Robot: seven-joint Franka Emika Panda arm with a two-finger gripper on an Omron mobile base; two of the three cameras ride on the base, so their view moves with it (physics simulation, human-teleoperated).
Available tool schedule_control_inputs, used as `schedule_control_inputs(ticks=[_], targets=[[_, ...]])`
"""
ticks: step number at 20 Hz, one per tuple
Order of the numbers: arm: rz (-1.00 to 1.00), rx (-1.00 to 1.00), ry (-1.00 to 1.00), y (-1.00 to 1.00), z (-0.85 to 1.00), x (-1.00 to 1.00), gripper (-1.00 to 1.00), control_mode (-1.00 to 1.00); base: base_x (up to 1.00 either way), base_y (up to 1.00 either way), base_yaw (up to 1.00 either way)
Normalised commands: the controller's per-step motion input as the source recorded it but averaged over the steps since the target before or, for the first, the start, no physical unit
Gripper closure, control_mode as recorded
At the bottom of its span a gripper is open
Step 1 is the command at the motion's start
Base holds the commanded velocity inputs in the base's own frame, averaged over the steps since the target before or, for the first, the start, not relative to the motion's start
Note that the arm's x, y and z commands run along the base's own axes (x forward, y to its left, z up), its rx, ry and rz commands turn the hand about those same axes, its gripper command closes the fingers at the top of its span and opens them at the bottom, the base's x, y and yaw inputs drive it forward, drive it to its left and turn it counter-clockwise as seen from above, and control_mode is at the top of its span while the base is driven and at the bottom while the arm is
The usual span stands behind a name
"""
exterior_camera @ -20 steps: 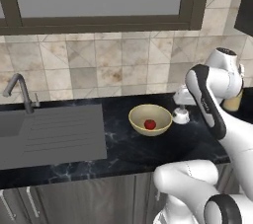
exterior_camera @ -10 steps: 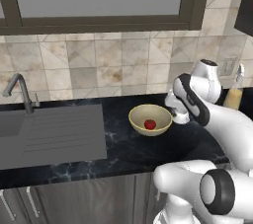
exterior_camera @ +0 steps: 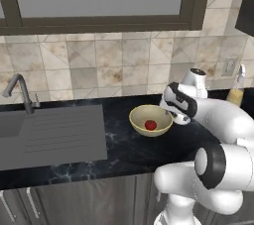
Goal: Move the mug from next to the sink to the open cabinet. Then, move the bowl with the tomato to the fridge to clear the area for faucet cleaning.
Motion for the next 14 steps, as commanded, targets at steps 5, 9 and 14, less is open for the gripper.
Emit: schedule_control_inputs(ticks=[5, 9, 14], targets=[[-0.06, 0.0, 0.0, 0.01, -0.6, 0.43, -1.0, -1.0, 0.0, 0.0, 0.0], [-0.04, 0.0, 0.0, 0.08, -0.54, 0.61, -1.0, -1.0, 0.0, 0.0, 0.0], [-0.02, 0.01, 0.0, 0.07, -0.34, 0.43, 1.0, -1.0, 0.0, 0.0, 0.0]])
